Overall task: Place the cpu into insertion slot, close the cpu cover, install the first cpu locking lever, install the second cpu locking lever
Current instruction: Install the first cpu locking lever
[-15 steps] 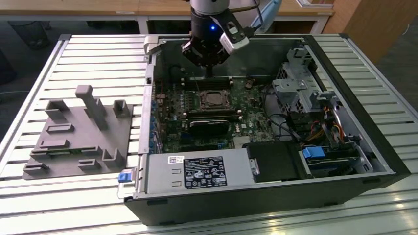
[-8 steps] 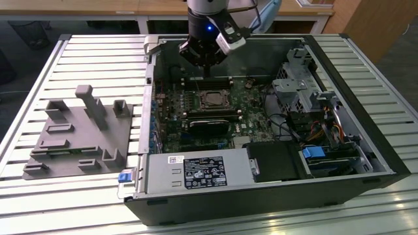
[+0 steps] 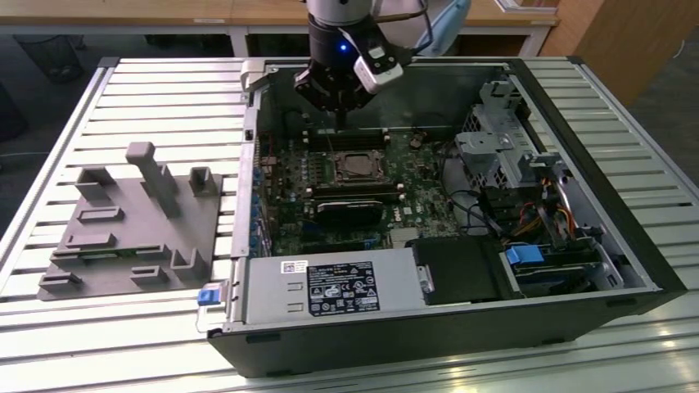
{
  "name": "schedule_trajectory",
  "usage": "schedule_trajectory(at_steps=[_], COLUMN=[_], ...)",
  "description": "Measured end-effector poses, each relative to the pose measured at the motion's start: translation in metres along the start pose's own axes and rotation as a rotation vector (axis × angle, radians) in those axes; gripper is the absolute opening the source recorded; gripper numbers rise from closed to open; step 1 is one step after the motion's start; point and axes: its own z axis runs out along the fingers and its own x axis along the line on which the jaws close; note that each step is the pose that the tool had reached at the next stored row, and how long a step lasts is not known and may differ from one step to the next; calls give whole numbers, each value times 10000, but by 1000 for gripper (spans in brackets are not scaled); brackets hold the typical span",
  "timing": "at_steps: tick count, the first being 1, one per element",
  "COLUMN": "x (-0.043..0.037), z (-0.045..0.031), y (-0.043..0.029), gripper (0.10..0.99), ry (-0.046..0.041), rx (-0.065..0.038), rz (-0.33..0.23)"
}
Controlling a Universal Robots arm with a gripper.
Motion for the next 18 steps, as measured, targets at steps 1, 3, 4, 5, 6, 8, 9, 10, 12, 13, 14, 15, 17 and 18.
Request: schedule_trajectory(at_steps=[1,3,4,5,6,8,9,10,12,13,14,15,17,18], x=[17,59,84,107,130,175,201,224,267,283,300,316,342,350], z=[0,3,8,13,21,42,50,60,81,92,104,115,141,153], y=[0,1,1,1,1,0,0,0,1,3,6,9,20,29], gripper=[106,106,106,106,106,106,106,106,106,106,106,106,106,106], ry=[0,0,0,0,0,0,1,-1,0,0,0,1,0,2], rx=[0,1,0,0,0,0,1,0,0,0,1,1,0,2], rz=[-1,-1,0,0,0,-1,0,0,-1,-1,-1,-1,0,0])
